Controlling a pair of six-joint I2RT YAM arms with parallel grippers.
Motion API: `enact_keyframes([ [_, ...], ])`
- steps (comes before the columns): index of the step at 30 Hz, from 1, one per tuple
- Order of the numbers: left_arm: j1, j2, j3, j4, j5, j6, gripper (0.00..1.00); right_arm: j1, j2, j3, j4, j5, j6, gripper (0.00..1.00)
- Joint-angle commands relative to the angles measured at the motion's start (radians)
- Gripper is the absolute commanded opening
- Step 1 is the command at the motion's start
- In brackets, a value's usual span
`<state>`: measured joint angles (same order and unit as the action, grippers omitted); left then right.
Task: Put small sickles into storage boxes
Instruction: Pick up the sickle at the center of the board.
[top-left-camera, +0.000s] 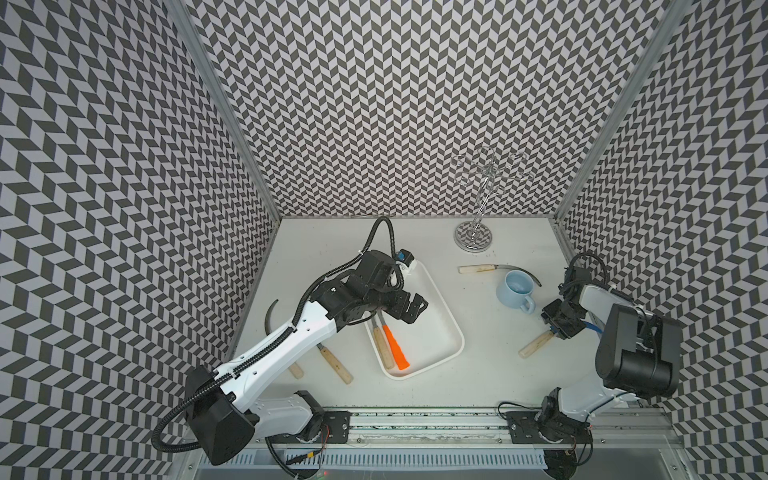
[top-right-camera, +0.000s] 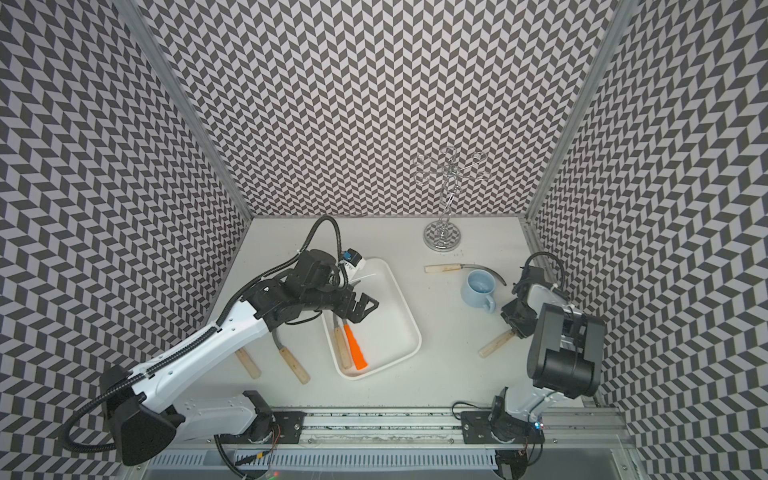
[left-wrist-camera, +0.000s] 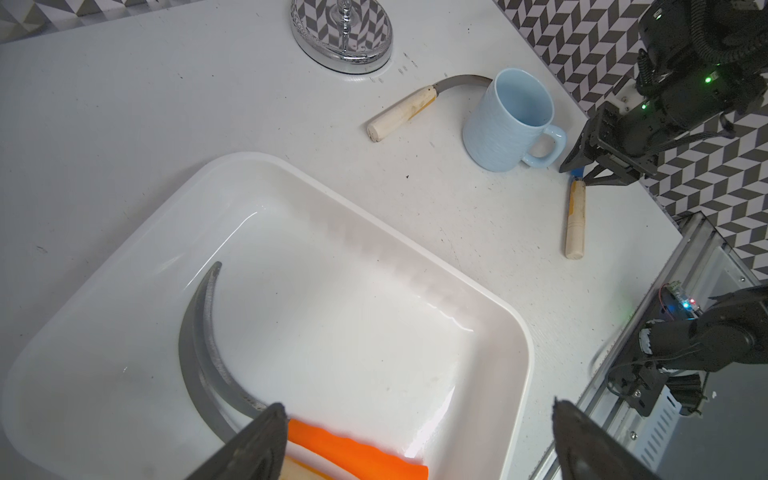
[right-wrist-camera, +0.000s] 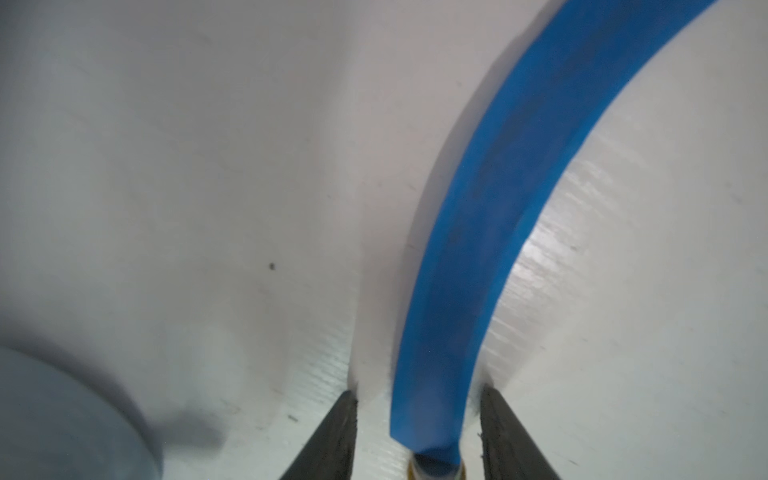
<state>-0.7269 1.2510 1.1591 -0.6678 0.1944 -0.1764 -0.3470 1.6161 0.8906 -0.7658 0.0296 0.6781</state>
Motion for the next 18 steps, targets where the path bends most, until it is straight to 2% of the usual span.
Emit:
enact_keyframes([
  [1,-0.005,0.0,0.019,-0.006,-0.01,0.022,1.0,-0.035,0.044,-0.03,-0.102,-0.014,-0.046,0.49],
  [10,0.006,0.001,0.007,0.0,0.006,0.027,1.0,-0.07,-0.001,0.005,-0.127,-0.03,-0.117,0.52],
  [18,0.015,0.0,-0.001,0.009,0.023,0.027,1.0,-0.067,-0.055,-0.051,-0.086,-0.124,-0.086,0.52],
])
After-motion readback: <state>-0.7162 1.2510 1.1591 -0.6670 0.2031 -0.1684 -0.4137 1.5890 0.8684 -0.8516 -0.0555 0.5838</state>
